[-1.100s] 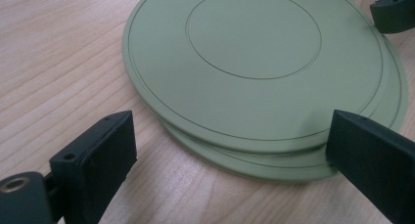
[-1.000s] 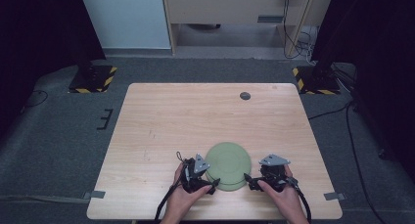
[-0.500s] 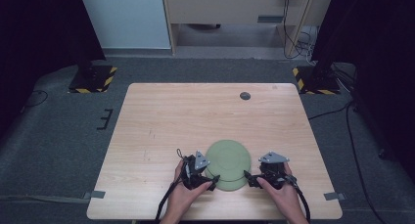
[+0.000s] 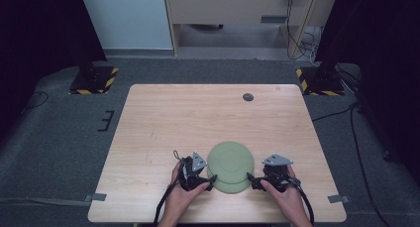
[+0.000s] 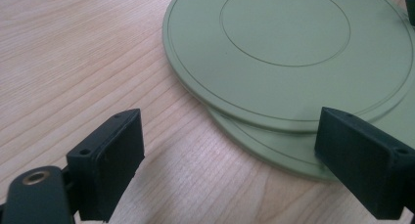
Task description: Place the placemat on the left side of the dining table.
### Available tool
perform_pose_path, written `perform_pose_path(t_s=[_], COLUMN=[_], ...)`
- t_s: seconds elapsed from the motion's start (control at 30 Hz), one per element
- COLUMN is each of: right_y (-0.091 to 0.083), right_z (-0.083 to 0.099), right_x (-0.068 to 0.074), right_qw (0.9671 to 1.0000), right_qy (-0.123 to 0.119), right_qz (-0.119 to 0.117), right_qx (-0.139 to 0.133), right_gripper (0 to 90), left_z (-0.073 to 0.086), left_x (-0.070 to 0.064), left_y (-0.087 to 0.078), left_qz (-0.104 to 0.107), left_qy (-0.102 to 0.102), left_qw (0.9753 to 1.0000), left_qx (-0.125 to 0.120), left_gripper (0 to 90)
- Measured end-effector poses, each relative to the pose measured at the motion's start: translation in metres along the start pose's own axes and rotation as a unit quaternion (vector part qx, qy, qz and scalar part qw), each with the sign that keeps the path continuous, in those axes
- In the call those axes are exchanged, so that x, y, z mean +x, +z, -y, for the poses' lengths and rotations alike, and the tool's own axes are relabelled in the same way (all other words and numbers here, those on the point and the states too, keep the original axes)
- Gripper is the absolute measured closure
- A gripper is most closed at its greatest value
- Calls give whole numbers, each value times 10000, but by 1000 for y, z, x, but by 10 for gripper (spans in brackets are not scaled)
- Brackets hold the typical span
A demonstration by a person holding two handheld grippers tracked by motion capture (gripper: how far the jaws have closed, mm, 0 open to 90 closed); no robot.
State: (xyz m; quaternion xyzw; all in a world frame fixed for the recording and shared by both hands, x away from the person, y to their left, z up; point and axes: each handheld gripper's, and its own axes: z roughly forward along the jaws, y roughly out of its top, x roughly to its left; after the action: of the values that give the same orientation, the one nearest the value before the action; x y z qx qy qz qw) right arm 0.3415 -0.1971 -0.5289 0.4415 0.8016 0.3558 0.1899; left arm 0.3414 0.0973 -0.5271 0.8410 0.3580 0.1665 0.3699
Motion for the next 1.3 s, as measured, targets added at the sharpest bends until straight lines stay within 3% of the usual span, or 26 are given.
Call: perform_pose_path(t_s=[0.33,0.9,1.3], right_y=[0,2,6], right_z=[0,0,-1], right_x=[1,1,-4], right_qw=[10000,10000,9999], right_qy=[-17,10,108], right_qz=[32,92,113], right_qx=[4,2,5], right_gripper=[51,46,9], left_z=[-2,-7,-12], left_x=[1,5,7], left_y=[5,12,14], left_qz=[-217,-324,-335], left_qy=[53,-15,114], left_qw=[9997,9995,9994], left_qx=[-73,-63,4], left_gripper=[81,24,35])
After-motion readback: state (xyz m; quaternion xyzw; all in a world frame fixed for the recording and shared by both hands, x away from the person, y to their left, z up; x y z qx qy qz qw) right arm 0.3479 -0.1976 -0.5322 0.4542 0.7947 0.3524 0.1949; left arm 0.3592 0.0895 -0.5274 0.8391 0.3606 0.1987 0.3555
